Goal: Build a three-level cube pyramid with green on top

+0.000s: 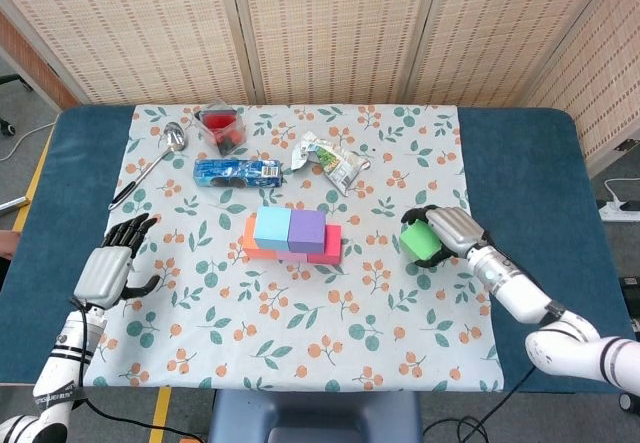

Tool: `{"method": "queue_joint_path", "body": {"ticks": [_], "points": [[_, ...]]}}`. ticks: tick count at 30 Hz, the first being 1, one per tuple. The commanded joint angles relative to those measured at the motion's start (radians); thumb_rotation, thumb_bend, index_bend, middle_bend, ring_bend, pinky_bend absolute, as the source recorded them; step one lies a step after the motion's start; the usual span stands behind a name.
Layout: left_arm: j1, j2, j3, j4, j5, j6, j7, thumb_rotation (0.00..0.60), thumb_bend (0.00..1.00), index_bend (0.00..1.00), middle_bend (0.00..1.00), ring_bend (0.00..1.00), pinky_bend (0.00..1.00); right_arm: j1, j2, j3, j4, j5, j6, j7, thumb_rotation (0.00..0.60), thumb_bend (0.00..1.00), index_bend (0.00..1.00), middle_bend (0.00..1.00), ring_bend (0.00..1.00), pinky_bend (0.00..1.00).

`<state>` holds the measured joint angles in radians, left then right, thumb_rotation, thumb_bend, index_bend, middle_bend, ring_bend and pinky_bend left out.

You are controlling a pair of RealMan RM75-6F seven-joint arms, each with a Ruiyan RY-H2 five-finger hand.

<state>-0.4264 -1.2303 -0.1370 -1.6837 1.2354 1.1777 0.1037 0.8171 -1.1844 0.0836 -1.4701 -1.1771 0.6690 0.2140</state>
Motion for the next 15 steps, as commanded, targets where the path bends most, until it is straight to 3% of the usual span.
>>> {"method": "queue_joint_path", "body": {"ticks": [1, 5, 8, 12, 15], "points": [[0.002, -0.001, 0.001, 0.004, -0.001, -0.001, -0.004, 0.6, 0.31, 0.0, 0.0, 0.0, 0.08, 0.042, -0.135, 0.035, 0.157, 0.016, -0.081, 0.056, 0.6, 0.1, 0.19, 0.28, 0.16, 0.43], [0.002, -0.006, 0.004, 0.014, 0.002, -0.006, -0.013, 0.6, 0.31, 0.0, 0.0, 0.0, 0.08, 0.049, -0.195, 0.033, 0.223, 0.039, -0.093, 0.022, 0.6, 0.1, 0.04, 0.24, 0.08, 0.34], [0.004, -0.009, 0.005, 0.022, 0.007, -0.005, -0.021, 0.6, 0.31, 0.0, 0.0, 0.0, 0.08, 0.041, -0.203, 0.027, 0.214, 0.061, -0.084, -0.021, 0.6, 0.1, 0.0, 0.12, 0.01, 0.24], [0.012, -0.008, 0.004, 0.032, 0.017, 0.007, -0.036, 0.6, 0.31, 0.0, 0.0, 0.0, 0.08, 0.023, -0.12, 0.021, 0.096, 0.081, -0.052, -0.087, 0.6, 0.01, 0.0, 0.0, 0.0, 0.04], [0.016, -0.005, 0.004, 0.035, 0.023, 0.013, -0.044, 0.6, 0.31, 0.0, 0.0, 0.0, 0.08, 0.02, -0.042, 0.008, 0.011, 0.09, -0.038, -0.158, 0.6, 0.0, 0.0, 0.0, 0.0, 0.0]]}}
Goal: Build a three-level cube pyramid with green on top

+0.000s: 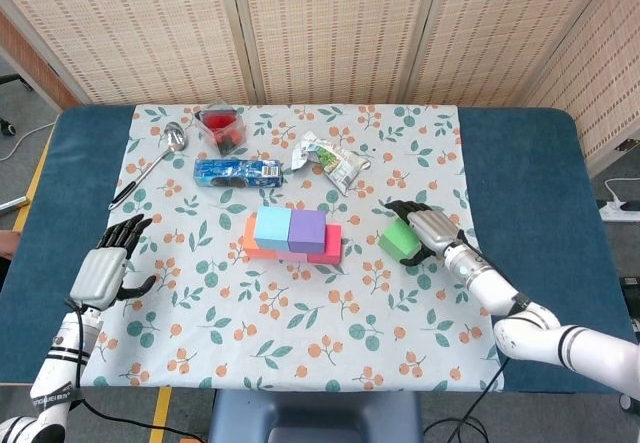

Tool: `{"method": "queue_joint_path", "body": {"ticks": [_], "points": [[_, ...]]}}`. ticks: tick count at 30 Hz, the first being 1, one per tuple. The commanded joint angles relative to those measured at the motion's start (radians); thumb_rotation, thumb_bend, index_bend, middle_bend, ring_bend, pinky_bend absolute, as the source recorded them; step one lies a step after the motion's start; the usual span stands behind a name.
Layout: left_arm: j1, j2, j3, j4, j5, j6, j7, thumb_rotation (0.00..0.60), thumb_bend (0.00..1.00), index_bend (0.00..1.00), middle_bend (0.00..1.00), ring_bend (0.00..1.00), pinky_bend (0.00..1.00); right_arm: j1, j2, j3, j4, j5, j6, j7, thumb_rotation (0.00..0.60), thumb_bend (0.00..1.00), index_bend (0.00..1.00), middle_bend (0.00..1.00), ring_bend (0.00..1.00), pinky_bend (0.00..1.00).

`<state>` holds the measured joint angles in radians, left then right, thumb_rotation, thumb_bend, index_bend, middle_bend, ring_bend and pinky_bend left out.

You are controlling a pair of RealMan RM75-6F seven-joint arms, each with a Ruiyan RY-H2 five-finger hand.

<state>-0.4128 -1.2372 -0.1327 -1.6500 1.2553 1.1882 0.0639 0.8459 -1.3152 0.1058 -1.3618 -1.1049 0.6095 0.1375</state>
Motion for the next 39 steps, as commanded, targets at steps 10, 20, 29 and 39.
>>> {"method": "queue_joint_path", "body": {"ticks": [10, 20, 29, 39], "points": [[0.016, 0.014, 0.004, -0.014, 0.018, 0.018, -0.013, 0.6, 0.31, 0.0, 0.0, 0.0, 0.08, 0.058, 0.142, -0.055, -0.089, -0.128, -0.026, -0.246, 0.6, 0.0, 0.0, 0.0, 0.0, 0.0], [0.029, 0.03, 0.001, -0.034, 0.01, 0.024, -0.021, 0.6, 0.31, 0.0, 0.0, 0.0, 0.08, 0.087, 0.036, -0.095, 0.095, -0.345, 0.001, -0.193, 0.6, 0.0, 0.04, 0.0, 0.0, 0.0], [0.036, 0.043, -0.003, -0.051, 0.006, 0.029, -0.024, 0.6, 0.31, 0.0, 0.0, 0.0, 0.08, 0.117, -0.062, -0.195, 0.327, -0.601, 0.127, 0.013, 0.6, 0.0, 0.13, 0.04, 0.0, 0.0], [0.034, 0.041, -0.002, -0.046, 0.011, 0.021, -0.028, 0.6, 0.31, 0.0, 0.0, 0.0, 0.08, 0.112, -0.106, -0.167, 0.384, -0.543, 0.133, 0.106, 0.6, 0.0, 0.45, 0.34, 0.06, 0.0]]}}
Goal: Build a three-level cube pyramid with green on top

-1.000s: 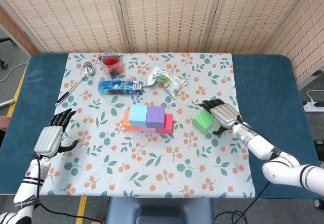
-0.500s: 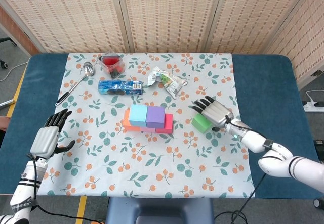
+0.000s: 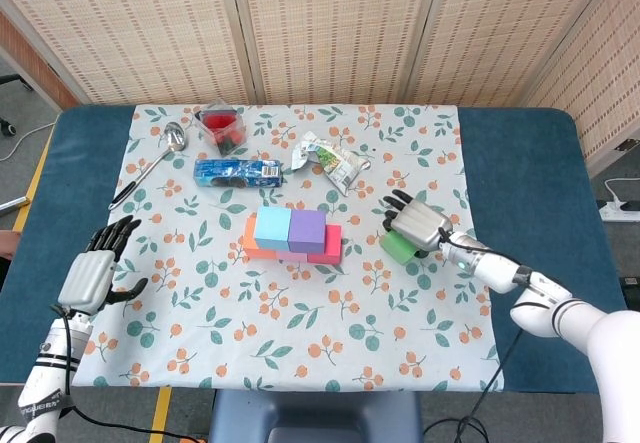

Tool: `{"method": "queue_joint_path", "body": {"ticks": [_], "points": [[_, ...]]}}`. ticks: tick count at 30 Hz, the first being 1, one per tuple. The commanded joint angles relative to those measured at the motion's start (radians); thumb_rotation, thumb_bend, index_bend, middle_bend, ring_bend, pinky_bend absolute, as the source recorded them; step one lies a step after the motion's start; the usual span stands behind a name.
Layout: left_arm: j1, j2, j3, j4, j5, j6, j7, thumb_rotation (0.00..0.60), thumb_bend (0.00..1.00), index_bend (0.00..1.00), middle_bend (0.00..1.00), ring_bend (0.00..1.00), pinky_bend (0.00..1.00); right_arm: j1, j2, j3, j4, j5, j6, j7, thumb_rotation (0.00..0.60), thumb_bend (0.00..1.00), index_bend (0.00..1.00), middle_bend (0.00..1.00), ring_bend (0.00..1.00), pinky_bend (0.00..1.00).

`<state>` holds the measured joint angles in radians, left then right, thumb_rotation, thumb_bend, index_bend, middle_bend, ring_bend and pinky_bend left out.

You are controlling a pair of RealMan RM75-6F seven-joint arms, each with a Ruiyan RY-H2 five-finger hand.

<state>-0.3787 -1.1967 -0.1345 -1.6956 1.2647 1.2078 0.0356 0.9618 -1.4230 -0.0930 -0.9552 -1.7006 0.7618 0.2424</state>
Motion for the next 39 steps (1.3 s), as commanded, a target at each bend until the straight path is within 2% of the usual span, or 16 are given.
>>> {"method": "queue_joint_path", "body": {"ticks": [1, 5, 7, 10, 14, 17, 20, 23, 24, 27, 30, 34, 39], "points": [[0.0, 0.0, -0.001, -0.001, 0.004, 0.003, 0.001, 0.6, 0.31, 0.0, 0.0, 0.0, 0.08, -0.005, 0.008, 0.047, -0.04, 0.077, -0.031, -0.008, 0.6, 0.0, 0.46, 0.35, 0.07, 0.0], [0.001, -0.002, 0.001, -0.001, 0.012, 0.007, 0.004, 0.6, 0.31, 0.0, 0.0, 0.0, 0.08, -0.009, 0.04, 0.127, -0.144, 0.229, -0.103, -0.1, 0.6, 0.0, 0.46, 0.37, 0.08, 0.0], [-0.001, -0.003, 0.002, 0.0, 0.014, 0.004, 0.005, 0.6, 0.31, 0.0, 0.0, 0.0, 0.08, -0.009, 0.049, 0.167, -0.195, 0.347, -0.153, -0.2, 0.6, 0.0, 0.42, 0.37, 0.08, 0.0], [-0.002, -0.005, 0.004, 0.003, 0.015, -0.003, 0.002, 0.6, 0.31, 0.0, 0.0, 0.0, 0.08, 0.0, 0.042, 0.196, -0.249, 0.543, -0.196, -0.371, 0.6, 0.0, 0.34, 0.37, 0.08, 0.0], [-0.003, -0.009, 0.004, 0.012, 0.016, -0.006, -0.004, 0.6, 0.31, 0.0, 0.0, 0.0, 0.08, 0.03, 0.007, 0.183, -0.29, 0.795, -0.155, -0.599, 0.6, 0.0, 0.3, 0.37, 0.08, 0.0], [-0.005, -0.012, 0.004, 0.02, 0.018, -0.008, -0.008, 0.6, 0.31, 0.0, 0.0, 0.0, 0.08, 0.067, -0.022, 0.158, -0.328, 1.0, -0.09, -0.762, 0.6, 0.0, 0.23, 0.37, 0.08, 0.0], [-0.005, -0.013, 0.004, 0.021, 0.018, -0.009, -0.009, 0.6, 0.31, 0.0, 0.0, 0.0, 0.08, 0.085, -0.027, 0.148, -0.351, 1.077, -0.073, -0.813, 0.6, 0.0, 0.15, 0.36, 0.07, 0.0], [-0.004, -0.015, 0.004, 0.025, 0.019, -0.009, -0.013, 0.6, 0.31, 0.0, 0.0, 0.0, 0.08, 0.112, -0.023, 0.138, -0.394, 1.182, -0.056, -0.869, 0.6, 0.0, 0.02, 0.26, 0.01, 0.0], [-0.004, -0.016, 0.005, 0.028, 0.02, -0.01, -0.016, 0.6, 0.31, 0.0, 0.0, 0.0, 0.08, 0.125, -0.015, 0.129, -0.418, 1.223, -0.051, -0.893, 0.6, 0.0, 0.0, 0.2, 0.0, 0.0], [0.0, -0.018, 0.008, 0.036, 0.026, -0.005, -0.022, 0.6, 0.31, 0.0, 0.0, 0.0, 0.08, 0.132, 0.046, 0.106, -0.491, 1.221, -0.045, -0.913, 0.6, 0.0, 0.0, 0.1, 0.0, 0.0], [0.004, -0.019, 0.009, 0.039, 0.032, 0.0, -0.029, 0.6, 0.31, 0.0, 0.0, 0.0, 0.07, 0.118, 0.089, 0.101, -0.518, 1.155, -0.057, -0.885, 0.6, 0.0, 0.0, 0.04, 0.0, 0.0], [0.007, -0.02, 0.01, 0.042, 0.034, 0.004, -0.038, 0.6, 0.31, 0.0, 0.0, 0.0, 0.07, 0.081, 0.121, 0.104, -0.506, 1.007, -0.059, -0.816, 0.6, 0.0, 0.0, 0.02, 0.0, 0.0], [0.009, -0.019, 0.008, 0.041, 0.035, 0.007, -0.038, 0.6, 0.31, 0.0, 0.0, 0.0, 0.07, 0.042, 0.119, 0.117, -0.43, 0.824, -0.103, -0.688, 0.6, 0.0, 0.03, 0.02, 0.0, 0.0]]}}
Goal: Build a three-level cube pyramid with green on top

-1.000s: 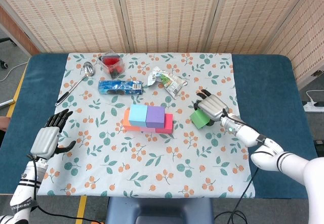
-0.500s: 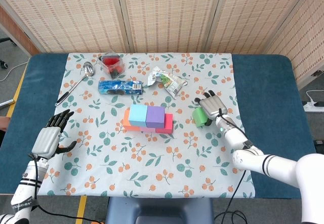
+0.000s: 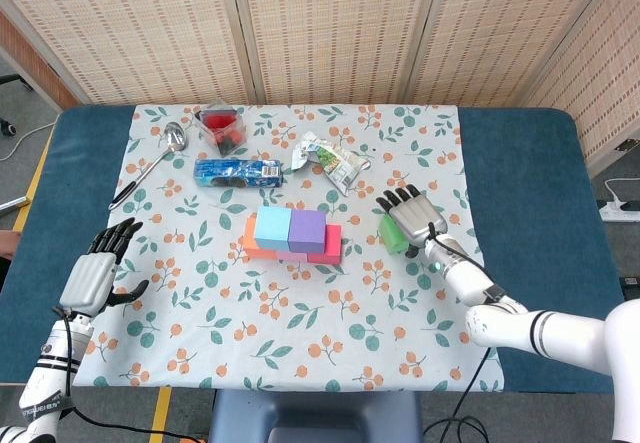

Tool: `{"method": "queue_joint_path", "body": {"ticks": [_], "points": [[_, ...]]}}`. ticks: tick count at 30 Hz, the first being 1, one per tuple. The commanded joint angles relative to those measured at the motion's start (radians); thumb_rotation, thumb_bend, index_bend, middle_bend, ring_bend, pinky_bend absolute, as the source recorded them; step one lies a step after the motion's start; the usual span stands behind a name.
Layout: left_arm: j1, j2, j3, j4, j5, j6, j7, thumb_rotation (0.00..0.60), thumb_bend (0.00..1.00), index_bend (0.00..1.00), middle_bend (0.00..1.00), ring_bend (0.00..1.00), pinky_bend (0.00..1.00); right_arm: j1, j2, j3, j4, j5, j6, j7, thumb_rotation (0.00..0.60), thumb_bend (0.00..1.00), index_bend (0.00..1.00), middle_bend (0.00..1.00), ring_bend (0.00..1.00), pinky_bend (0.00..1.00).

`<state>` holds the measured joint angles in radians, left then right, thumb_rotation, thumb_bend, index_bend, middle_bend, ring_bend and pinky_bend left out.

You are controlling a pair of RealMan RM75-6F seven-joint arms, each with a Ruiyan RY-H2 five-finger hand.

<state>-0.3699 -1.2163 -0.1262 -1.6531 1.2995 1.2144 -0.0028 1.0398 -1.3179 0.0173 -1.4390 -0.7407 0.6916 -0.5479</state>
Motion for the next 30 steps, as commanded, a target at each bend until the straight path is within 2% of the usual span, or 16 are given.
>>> {"method": "queue_joint_path", "body": {"ticks": [1, 10, 15, 30], "points": [[0.0, 0.0, -0.001, -0.002, 0.0, 0.001, 0.001, 0.6, 0.31, 0.0, 0.0, 0.0, 0.07, -0.041, 0.01, 0.009, 0.07, -0.166, -0.04, 0.125, 0.6, 0.0, 0.04, 0.02, 0.0, 0.0], [0.003, 0.006, -0.005, -0.011, -0.01, -0.003, -0.006, 0.6, 0.31, 0.0, 0.0, 0.0, 0.07, -0.072, -0.041, 0.009, 0.243, -0.494, -0.09, 0.396, 0.6, 0.0, 0.22, 0.02, 0.0, 0.0], [0.005, 0.006, -0.008, -0.012, -0.015, -0.003, -0.011, 0.6, 0.31, 0.0, 0.0, 0.0, 0.07, -0.082, -0.08, -0.014, 0.345, -0.648, -0.053, 0.549, 0.6, 0.0, 0.23, 0.02, 0.0, 0.0], [0.008, 0.011, -0.011, -0.013, -0.02, -0.007, -0.027, 0.6, 0.31, 0.0, 0.0, 0.0, 0.07, -0.082, -0.181, -0.101, 0.592, -0.885, 0.066, 0.821, 0.6, 0.0, 0.23, 0.03, 0.0, 0.0]]}}
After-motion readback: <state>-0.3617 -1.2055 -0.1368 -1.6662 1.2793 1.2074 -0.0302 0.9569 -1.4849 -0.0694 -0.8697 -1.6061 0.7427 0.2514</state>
